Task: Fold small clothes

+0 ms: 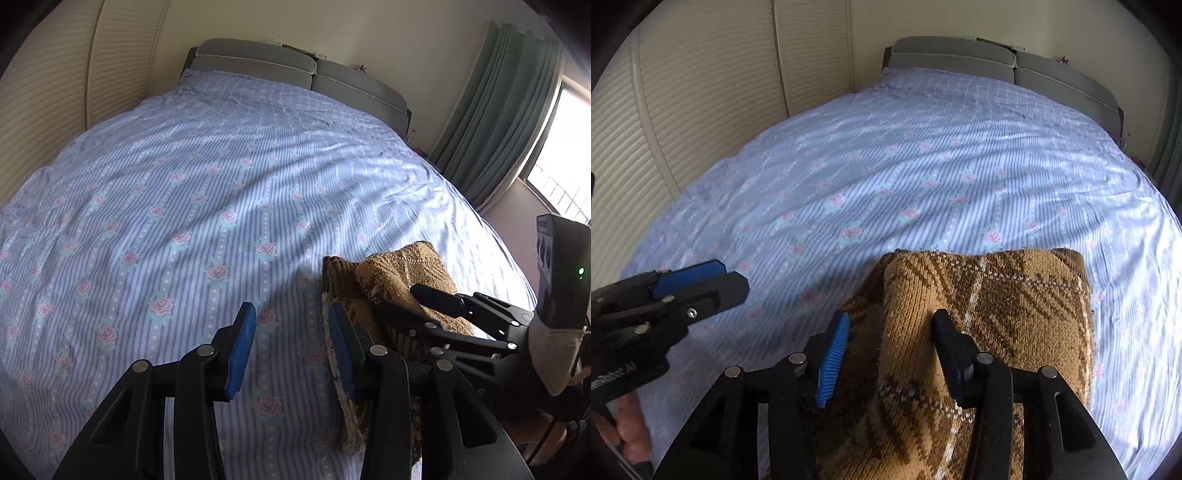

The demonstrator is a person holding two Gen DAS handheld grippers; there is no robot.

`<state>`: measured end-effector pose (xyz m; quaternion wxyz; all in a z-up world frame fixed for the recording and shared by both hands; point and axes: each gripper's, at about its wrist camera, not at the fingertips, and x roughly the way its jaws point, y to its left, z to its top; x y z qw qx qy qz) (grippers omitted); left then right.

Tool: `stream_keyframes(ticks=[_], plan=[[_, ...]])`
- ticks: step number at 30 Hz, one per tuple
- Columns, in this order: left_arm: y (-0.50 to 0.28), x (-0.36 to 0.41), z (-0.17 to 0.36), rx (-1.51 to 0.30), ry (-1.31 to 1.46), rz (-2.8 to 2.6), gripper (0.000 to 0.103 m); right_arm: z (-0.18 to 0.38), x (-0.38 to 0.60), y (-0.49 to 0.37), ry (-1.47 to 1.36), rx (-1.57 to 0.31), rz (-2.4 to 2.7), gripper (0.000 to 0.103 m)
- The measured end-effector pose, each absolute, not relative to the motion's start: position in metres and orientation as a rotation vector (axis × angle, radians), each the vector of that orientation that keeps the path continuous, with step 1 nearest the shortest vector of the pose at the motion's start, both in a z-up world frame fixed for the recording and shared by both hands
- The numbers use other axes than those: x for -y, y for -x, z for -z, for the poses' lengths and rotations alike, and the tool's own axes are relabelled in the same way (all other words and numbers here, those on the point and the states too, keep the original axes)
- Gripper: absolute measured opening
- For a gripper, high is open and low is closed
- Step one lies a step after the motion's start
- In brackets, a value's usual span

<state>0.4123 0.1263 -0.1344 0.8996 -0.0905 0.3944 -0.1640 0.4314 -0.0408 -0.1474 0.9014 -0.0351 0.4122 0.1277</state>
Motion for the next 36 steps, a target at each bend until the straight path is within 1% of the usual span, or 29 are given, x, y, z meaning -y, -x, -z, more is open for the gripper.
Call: stream_keyframes(ticks=[5, 9, 12, 19, 22, 23, 24, 25, 28, 33, 36], plan=[[-0.396, -0.091, 0.122, -0.801, 0.144, 0.438, 0.041, 0.114, 0.095, -0.399, -0.022, -0.78, -0.251, 0.048], [-0.394, -0.061, 0.132, -0.844, 0.156, 0.549, 0.04, 0.105, 0.137, -0.369, -0.042, -0.747, -0.209, 0.048], [-0.399, -0.045, 0.148, -0.914, 0.169, 0.589, 0.04, 0.111, 0.158, -0.353, -0.059, -0.751, -0.189, 0.048], [-0.404, -0.028, 0.184, -1.031, 0.217, 0.683, 0.041, 0.149, 0.173, -0.349, -0.097, -0.817, -0.189, 0.048], [-0.408, -0.023, 0.194, -1.051, 0.233, 0.686, 0.041, 0.157, 0.176, -0.349, -0.114, -0.826, -0.197, 0.048], [-0.409, -0.025, 0.193, -1.048, 0.245, 0.689, 0.039, 0.158, 0.176, -0.349, -0.117, -0.826, -0.201, 0.048], [-0.408, -0.026, 0.192, -1.043, 0.255, 0.696, 0.033, 0.159, 0.177, -0.349, -0.117, -0.824, -0.203, 0.048], [-0.407, -0.026, 0.192, -1.041, 0.263, 0.704, 0.03, 0.161, 0.178, -0.348, -0.116, -0.823, -0.203, 0.048], [-0.407, -0.029, 0.191, -1.042, 0.256, 0.674, 0.025, 0.162, 0.183, -0.348, -0.133, -0.822, -0.199, 0.048], [-0.388, -0.035, 0.163, -0.964, 0.223, 0.579, 0.024, 0.161, 0.186, -0.342, -0.139, -0.788, -0.217, 0.048], [-0.386, -0.034, 0.175, -0.988, 0.186, 0.521, 0.024, 0.166, 0.178, -0.339, -0.08, -0.78, -0.23, 0.048]])
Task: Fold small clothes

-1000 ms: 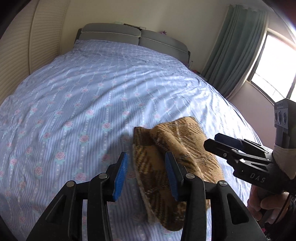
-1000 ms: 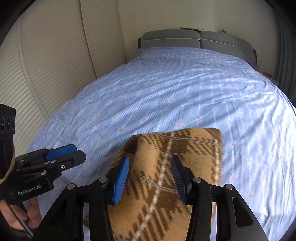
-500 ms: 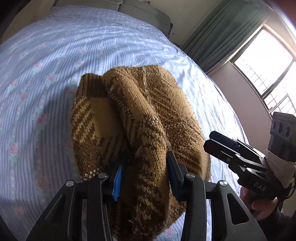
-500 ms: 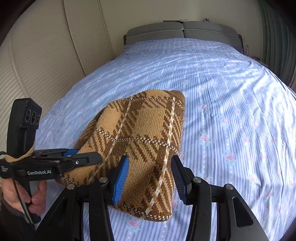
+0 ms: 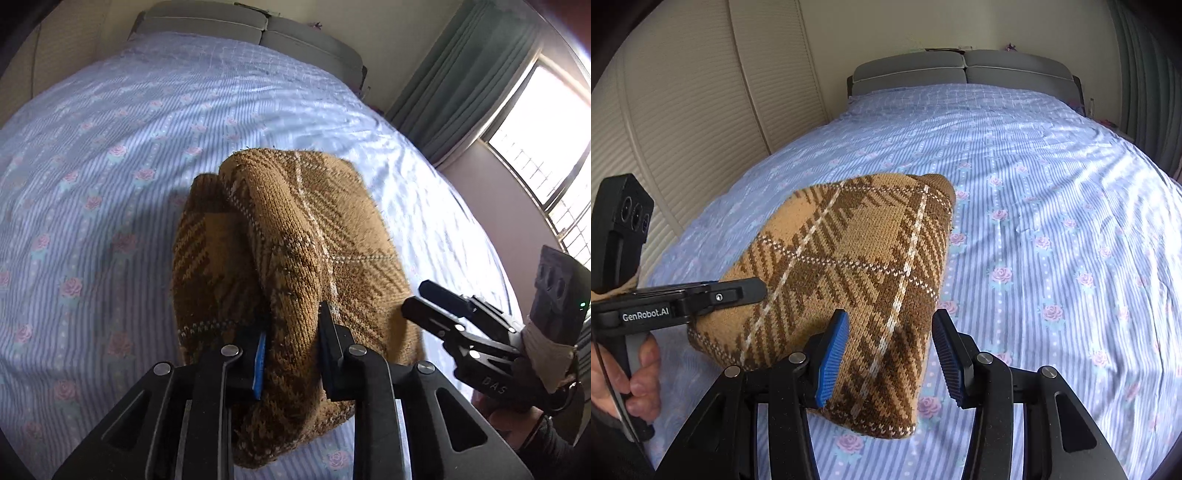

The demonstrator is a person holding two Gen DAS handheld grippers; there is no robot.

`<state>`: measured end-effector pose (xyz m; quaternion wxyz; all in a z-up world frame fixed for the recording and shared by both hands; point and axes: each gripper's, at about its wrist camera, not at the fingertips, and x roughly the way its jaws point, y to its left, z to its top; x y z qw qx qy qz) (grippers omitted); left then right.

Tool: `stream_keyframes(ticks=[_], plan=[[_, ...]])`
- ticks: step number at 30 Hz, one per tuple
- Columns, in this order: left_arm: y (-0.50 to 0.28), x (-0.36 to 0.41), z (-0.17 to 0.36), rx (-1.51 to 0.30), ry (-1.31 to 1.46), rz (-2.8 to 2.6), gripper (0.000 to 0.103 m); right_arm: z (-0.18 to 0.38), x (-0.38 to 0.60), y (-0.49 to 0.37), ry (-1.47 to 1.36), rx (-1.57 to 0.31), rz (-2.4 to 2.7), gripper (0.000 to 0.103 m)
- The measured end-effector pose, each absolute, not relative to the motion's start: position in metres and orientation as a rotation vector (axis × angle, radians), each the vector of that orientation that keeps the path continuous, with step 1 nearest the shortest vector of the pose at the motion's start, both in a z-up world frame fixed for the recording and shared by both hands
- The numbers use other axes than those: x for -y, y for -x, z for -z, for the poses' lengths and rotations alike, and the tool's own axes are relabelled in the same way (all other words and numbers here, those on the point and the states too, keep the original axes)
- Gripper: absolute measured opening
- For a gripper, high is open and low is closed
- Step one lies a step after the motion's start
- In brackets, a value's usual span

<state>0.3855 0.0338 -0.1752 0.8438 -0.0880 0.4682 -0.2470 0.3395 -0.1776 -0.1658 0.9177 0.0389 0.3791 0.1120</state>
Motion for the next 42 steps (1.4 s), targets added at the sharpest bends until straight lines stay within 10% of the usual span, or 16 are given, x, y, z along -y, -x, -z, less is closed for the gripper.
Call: stream_keyframes(ticks=[14, 18, 26, 31, 42], plan=[[-0.38, -0.022, 0.17, -0.933, 0.105, 0.423, 0.035, 0.191, 0.193, -0.344, -0.189, -0.807, -0.206, 0.07], [-0.363, -0.021, 0.147, -0.867, 0.109, 0.388, 0.078, 0.175, 0.197, -0.329, -0.204, -0.782, -0.213, 0.071], [-0.322, -0.021, 0.148, -0.845, 0.026, 0.24, 0.081, 0.15, 0.207, -0.296, -0.215, -0.734, -0.182, 0.083], [-0.299, -0.026, 0.15, -0.765, 0.079, 0.095, 0.102, 0.142, 0.214, -0.28, -0.23, -0.714, -0.179, 0.089], [-0.306, -0.032, 0.17, -0.828, 0.319, 0.002, 0.103, 0.152, 0.244, -0.279, -0.35, -0.727, -0.193, 0.091]])
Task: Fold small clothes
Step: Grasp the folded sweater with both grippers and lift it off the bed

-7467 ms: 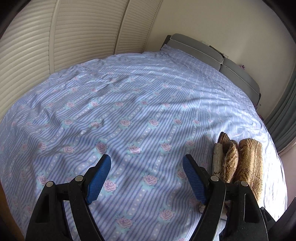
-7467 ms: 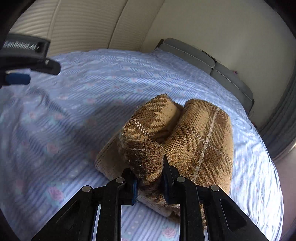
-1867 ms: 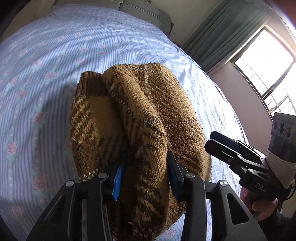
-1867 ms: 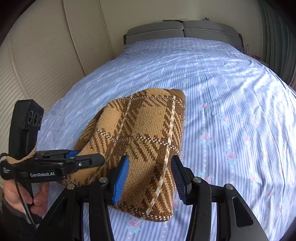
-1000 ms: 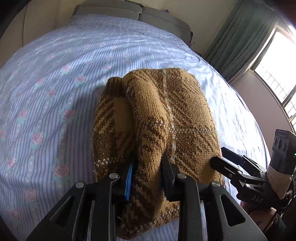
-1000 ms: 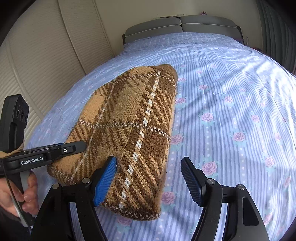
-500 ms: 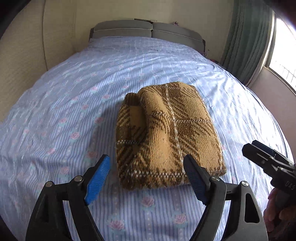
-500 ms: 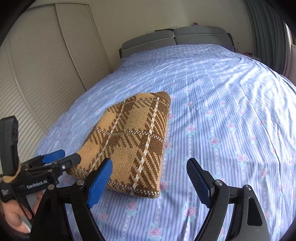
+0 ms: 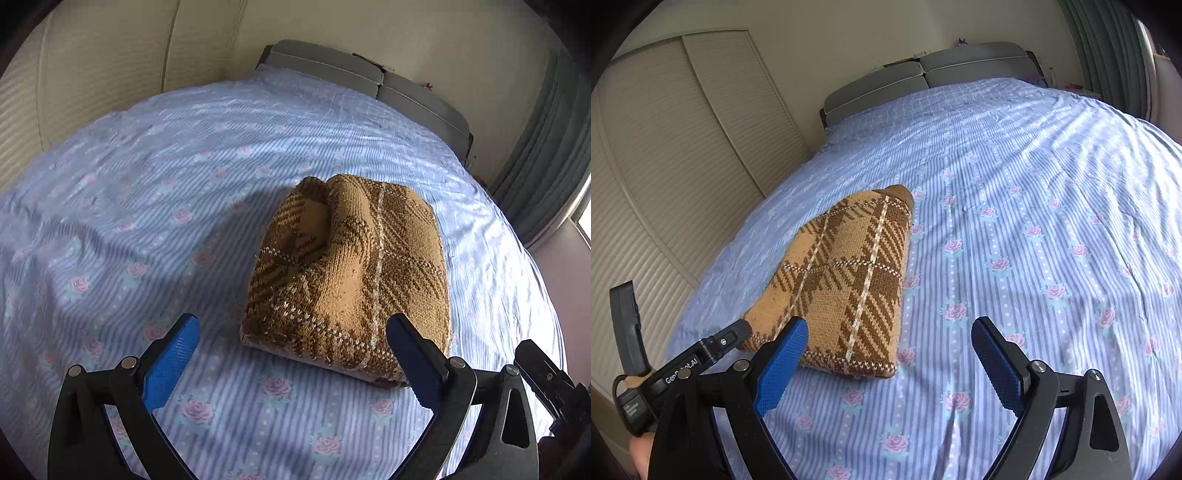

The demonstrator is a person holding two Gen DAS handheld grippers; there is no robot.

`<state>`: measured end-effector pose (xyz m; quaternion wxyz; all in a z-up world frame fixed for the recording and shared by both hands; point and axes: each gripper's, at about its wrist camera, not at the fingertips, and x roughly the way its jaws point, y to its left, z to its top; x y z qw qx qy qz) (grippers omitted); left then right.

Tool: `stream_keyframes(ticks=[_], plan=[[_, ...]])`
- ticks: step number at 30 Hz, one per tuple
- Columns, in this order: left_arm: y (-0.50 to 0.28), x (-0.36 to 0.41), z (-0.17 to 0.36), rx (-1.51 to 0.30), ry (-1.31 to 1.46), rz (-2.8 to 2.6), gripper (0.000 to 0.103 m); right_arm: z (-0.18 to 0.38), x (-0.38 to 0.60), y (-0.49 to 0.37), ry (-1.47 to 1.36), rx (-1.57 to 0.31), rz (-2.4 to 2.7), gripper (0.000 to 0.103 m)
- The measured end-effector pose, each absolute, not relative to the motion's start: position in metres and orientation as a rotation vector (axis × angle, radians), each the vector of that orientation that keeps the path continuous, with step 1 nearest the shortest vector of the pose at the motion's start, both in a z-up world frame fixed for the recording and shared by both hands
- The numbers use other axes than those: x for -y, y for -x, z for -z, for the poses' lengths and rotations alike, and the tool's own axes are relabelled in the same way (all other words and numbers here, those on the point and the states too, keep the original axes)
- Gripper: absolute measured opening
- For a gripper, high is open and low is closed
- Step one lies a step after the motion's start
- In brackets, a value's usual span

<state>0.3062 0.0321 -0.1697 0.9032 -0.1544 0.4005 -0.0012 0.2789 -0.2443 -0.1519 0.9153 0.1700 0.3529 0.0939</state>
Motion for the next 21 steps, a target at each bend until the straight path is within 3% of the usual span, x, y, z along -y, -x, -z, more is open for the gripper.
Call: stream_keyframes(ticks=[21], plan=[[-0.324, -0.065, 0.24, -0.891, 0.699, 0.106, 0.103, 0.212, 0.246, -0.357, -0.575, -0.856, -0.35, 0.093]])
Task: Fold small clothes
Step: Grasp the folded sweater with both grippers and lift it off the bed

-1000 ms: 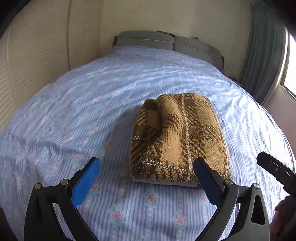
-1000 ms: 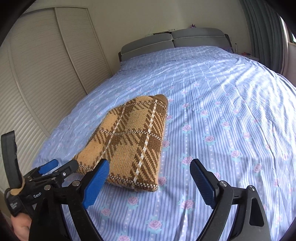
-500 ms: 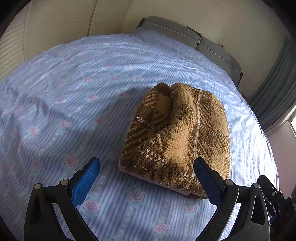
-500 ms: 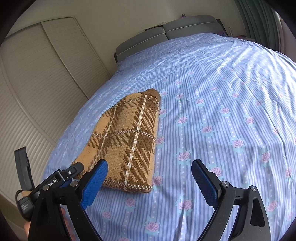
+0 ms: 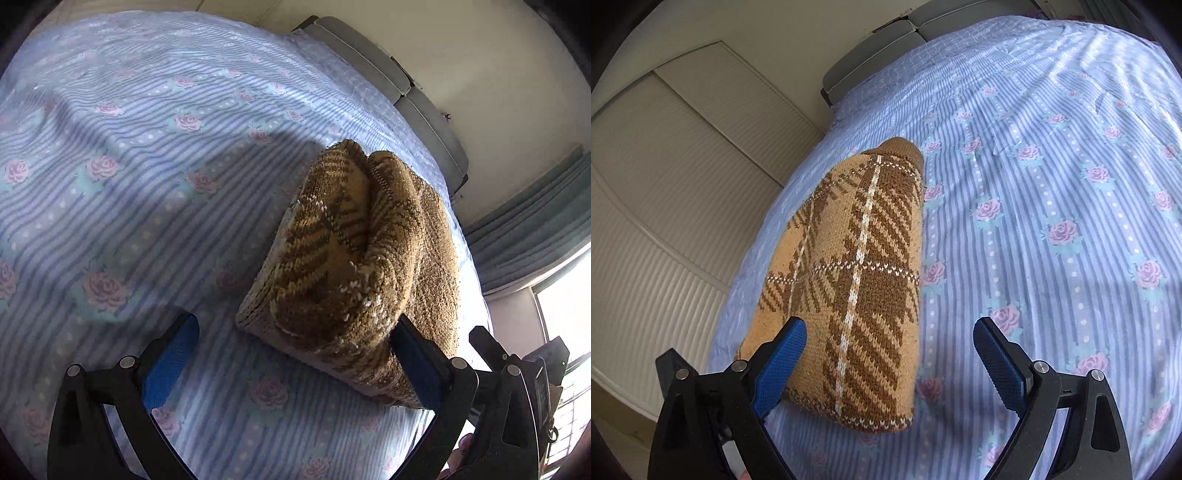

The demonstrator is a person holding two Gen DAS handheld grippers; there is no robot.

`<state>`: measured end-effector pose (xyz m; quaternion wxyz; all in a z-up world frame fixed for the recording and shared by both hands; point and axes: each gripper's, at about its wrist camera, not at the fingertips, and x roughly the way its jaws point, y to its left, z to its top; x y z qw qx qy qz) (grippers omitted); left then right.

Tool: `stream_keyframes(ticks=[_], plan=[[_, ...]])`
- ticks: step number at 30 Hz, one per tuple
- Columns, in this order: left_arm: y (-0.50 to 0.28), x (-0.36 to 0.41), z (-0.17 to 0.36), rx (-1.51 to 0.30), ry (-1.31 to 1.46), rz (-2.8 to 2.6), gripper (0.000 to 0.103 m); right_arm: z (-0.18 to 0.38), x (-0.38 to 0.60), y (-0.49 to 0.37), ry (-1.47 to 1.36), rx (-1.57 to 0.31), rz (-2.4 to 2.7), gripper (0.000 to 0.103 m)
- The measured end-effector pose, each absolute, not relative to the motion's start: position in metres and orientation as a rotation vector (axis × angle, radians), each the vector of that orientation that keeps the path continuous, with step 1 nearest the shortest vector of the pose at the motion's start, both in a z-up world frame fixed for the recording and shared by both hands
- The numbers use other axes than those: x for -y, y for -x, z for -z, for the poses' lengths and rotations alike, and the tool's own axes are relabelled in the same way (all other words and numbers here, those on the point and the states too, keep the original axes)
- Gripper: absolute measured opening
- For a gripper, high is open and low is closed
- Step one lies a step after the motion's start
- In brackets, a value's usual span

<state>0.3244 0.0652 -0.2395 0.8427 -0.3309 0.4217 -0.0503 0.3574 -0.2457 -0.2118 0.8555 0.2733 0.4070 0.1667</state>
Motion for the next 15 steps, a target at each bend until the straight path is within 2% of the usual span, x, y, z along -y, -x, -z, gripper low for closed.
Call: stream_keyframes(ticks=[4, 8, 15], plan=[[-0.326, -0.062, 0.239, -0.872, 0.699, 0.125, 0.102, 0.221, 0.245, -0.377, -0.62, -0.89, -0.405, 0.093], [-0.33, -0.059, 0.24, -0.867, 0.723, 0.169, 0.087, 0.226, 0.241, -0.397, -0.657, -0.926, -0.46, 0.092], [-0.341, -0.059, 0.243, -0.86, 0.746, 0.149, 0.08, 0.243, 0.227, -0.436, -0.694, -1.007, -0.527, 0.092]])
